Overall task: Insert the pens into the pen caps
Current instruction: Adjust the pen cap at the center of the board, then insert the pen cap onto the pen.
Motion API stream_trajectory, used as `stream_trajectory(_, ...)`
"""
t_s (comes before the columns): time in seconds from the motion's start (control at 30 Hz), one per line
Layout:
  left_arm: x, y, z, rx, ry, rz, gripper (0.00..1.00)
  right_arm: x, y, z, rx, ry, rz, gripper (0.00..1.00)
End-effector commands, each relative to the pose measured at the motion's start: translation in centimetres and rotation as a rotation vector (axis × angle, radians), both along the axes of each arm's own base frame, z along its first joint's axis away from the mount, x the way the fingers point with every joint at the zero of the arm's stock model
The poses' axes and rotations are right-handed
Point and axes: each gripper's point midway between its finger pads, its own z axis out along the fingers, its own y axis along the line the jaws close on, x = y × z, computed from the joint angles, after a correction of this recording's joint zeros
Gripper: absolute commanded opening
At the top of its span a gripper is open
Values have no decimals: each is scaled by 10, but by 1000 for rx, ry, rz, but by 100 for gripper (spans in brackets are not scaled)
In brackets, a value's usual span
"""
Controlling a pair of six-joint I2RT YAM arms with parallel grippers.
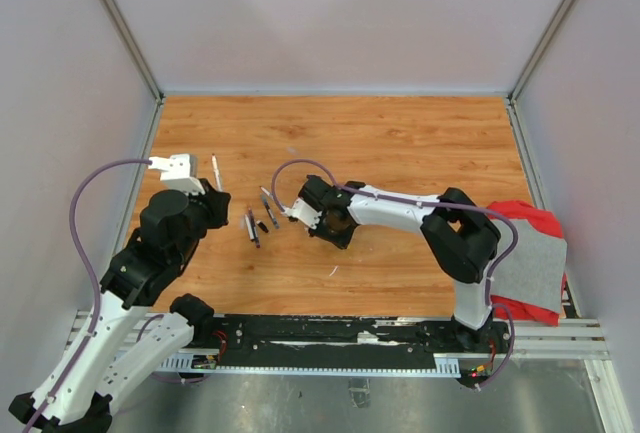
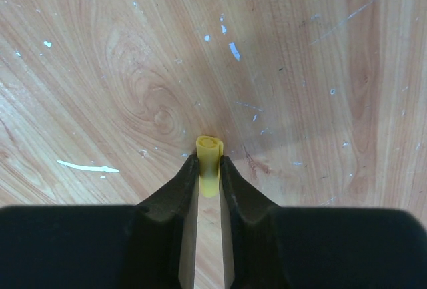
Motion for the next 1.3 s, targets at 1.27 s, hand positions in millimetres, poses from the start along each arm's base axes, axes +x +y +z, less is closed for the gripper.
stream_trajectory(1.27, 27, -56, -18, 30, 74, -237, 0, 6, -26, 166, 998, -133, -510, 1)
